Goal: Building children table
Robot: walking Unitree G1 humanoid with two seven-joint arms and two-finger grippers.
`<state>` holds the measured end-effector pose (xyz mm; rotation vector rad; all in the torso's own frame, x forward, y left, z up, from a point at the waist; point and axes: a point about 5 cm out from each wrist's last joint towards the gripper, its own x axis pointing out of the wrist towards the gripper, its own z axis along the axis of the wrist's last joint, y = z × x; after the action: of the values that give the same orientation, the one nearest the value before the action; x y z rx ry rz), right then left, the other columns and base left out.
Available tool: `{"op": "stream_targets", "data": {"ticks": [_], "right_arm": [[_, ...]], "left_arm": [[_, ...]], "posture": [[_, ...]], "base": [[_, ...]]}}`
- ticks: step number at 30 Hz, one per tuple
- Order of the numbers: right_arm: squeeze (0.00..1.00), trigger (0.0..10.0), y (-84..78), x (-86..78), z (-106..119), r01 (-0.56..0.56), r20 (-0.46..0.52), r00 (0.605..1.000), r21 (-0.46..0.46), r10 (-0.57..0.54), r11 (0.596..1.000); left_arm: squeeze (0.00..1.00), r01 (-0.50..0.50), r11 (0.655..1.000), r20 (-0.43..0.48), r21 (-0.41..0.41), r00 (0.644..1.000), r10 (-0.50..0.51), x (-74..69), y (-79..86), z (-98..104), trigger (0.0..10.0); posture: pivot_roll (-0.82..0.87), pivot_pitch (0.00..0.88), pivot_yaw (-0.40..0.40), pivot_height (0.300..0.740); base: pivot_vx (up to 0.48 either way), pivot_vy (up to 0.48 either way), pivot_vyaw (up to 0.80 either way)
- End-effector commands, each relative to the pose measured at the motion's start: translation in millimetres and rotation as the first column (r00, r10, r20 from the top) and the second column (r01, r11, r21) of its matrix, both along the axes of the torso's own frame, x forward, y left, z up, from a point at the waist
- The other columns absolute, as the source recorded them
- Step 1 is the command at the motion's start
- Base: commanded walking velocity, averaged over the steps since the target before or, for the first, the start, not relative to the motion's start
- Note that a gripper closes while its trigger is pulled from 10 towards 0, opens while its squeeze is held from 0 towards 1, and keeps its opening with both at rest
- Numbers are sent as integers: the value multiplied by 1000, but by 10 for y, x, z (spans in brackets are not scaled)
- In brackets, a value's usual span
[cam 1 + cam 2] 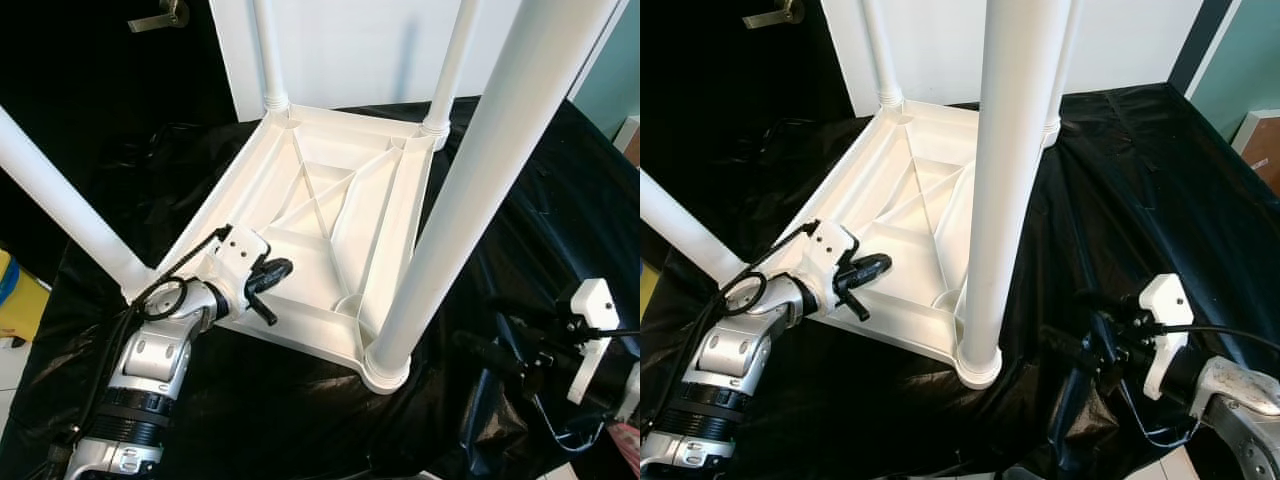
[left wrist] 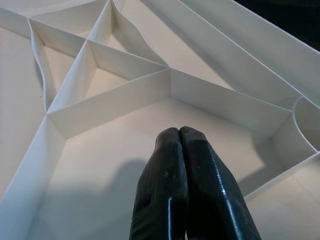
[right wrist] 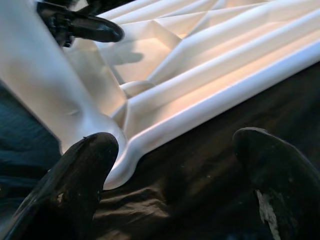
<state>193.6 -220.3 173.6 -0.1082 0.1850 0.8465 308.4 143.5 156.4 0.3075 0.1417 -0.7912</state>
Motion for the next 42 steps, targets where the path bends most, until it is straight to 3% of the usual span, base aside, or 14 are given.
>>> {"op": "stream_targets", "data": {"ticks": [1, 3, 4, 5, 7, 13, 16, 20, 22, 26, 28, 34, 42], "right_arm": [[0, 10000, 97, -64, -10, -109, -51, 993, 10, 110, 994], [0, 10000, 97, -64, -10, -109, -51, 993, 10, 110, 994], [0, 10000, 194, -86, -33, -208, -91, 974, 15, 208, 978], [0, 10000, 194, -86, -33, -208, -91, 974, 15, 208, 978], [0, 10000, 328, -64, -77, -314, -112, 943, 8, 313, 949], [0, 10000, 443, 23, -127, -350, -104, 932, -9, 347, 937], [0, 10000, 559, 137, -171, -302, -56, 952, -15, 301, 953], [0, 10000, 608, 165, -183, -286, -36, 958, -9, 285, 958], [0, 10000, 744, 244, -214, -226, -2, 974, 38, 227, 973], [0, 10000, 852, 316, -246, -179, 28, 984, 66, 177, 982], [0, 10000, 905, 410, -292, -104, 50, 994, 76, 101, 992], [0, 10000, 863, 580, -372, 22, 78, 997, 78, -29, 997], [0, 10000, 704, 816, -429, 148, 119, 981, 72, -156, 986]], "left_arm": [[0, -32, 999, -3, 7, 999, 32, -13, 32, -16, 10000], [0, -32, 999, -3, 7, 999, 32, -13, 32, -16, 10000], [0, -43, 999, 3, 15, 999, 42, -4, 41, -8, 10000], [0, -43, 999, 3, 15, 999, 42, -4, 41, -8, 10000], [0, -66, 997, 0, 32, 998, 66, 20, 74, -12, 10000], [0, -98, 991, -25, 87, 995, 100, 14, 175, -69, 10000], [0, -92, 984, -78, 151, 991, 105, -64, 275, -169, 10000], [0, -80, 979, -95, 187, 990, 99, -102, 303, -224, 10000], [0, -44, 960, -159, 276, 983, 91, -208, 375, -389, 10000], [0, -13, 942, -212, 335, 973, 88, -287, 429, -510, 10000], [0, 16, 922, -243, 388, 966, 85, -344, 473, -589, 10000], [0, 102, 898, -317, 429, 947, 44, -469, 486, -680, 10000], [0, 187, 900, -404, 394, 914, -13, -614, 418, -719, 10000]], "posture": [[-103, 95, -6, 740], [-103, 95, -6, 740], [-90, 91, -16, 740], [-90, 91, -16, 740], [-81, 89, -23, 740], [-72, 90, -27, 740], [-59, 93, -35, 740], [-55, 93, -37, 740], [-45, 94, -40, 740], [-43, 93, -41, 740], [-41, 89, -40, 740], [-37, 76, -33, 740], [-37, 59, -20, 740]], "base": [[0, 0, 0], [0, 0, 0], [0, 0, 0], [0, 0, 0], [0, 0, 0], [0, 0, 0], [0, 0, 0], [0, 0, 0], [0, 0, 0], [0, 0, 0], [0, 0, 0], [0, 0, 0], [0, 0, 0]]}}
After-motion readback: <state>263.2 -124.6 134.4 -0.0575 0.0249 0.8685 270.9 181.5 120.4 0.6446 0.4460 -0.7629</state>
